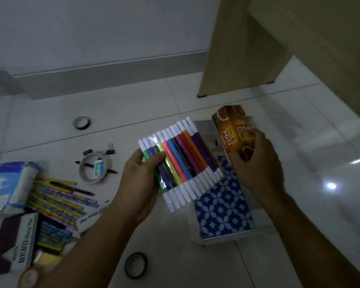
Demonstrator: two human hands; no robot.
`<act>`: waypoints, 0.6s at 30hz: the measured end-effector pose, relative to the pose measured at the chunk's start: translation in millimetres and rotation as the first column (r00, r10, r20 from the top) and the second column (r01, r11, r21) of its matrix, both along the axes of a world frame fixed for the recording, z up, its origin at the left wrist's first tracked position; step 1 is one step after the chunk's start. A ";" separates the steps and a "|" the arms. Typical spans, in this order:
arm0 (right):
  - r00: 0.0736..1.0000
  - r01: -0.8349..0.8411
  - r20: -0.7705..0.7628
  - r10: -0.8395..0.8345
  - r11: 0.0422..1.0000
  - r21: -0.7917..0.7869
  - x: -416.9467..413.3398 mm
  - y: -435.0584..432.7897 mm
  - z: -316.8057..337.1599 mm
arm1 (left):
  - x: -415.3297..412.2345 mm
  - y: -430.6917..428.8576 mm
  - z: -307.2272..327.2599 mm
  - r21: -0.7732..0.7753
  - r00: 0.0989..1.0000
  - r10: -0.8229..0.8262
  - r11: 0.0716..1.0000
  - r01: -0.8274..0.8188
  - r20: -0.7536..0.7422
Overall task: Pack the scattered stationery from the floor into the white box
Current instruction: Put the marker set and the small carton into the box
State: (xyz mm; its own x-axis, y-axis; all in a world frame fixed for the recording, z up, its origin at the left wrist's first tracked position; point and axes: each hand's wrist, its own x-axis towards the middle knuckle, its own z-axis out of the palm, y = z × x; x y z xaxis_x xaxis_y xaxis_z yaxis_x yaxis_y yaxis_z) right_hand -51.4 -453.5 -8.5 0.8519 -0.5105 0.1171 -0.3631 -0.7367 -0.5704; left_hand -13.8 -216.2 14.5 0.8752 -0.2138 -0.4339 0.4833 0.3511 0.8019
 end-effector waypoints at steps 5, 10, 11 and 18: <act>0.961 -0.114 -0.275 0.022 0.939 -0.323 -11.2 -9.5 -11.9 | -5.8 -27.1 -3.4 0.037 0.994 -0.100 0.994 0.099 0.036; 0.883 -0.282 -0.464 0.075 0.875 -0.394 -12.5 -14.7 -24.6 | -10.9 -38.6 -6.0 0.074 0.983 -0.174 0.983 0.170 0.055; 0.882 -0.279 -0.467 0.057 0.863 -0.420 -11.0 -15.7 -27.5 | -11.1 -39.3 -6.3 0.076 0.981 -0.181 0.981 0.176 0.063; 0.862 -0.356 -0.508 0.013 0.727 -0.587 -2.6 -24.2 -43.1 | -10.0 -33.7 -7.7 0.096 0.986 -0.164 0.982 0.160 0.033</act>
State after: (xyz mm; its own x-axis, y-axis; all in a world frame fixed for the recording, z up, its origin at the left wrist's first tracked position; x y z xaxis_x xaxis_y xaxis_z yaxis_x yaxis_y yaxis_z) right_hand -54.0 -477.7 -51.6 0.9582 -0.2800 -0.0590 -0.2565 -0.9319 0.2566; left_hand -23.8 -249.9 6.8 0.8494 -0.3148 -0.4237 0.4944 0.1936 0.8474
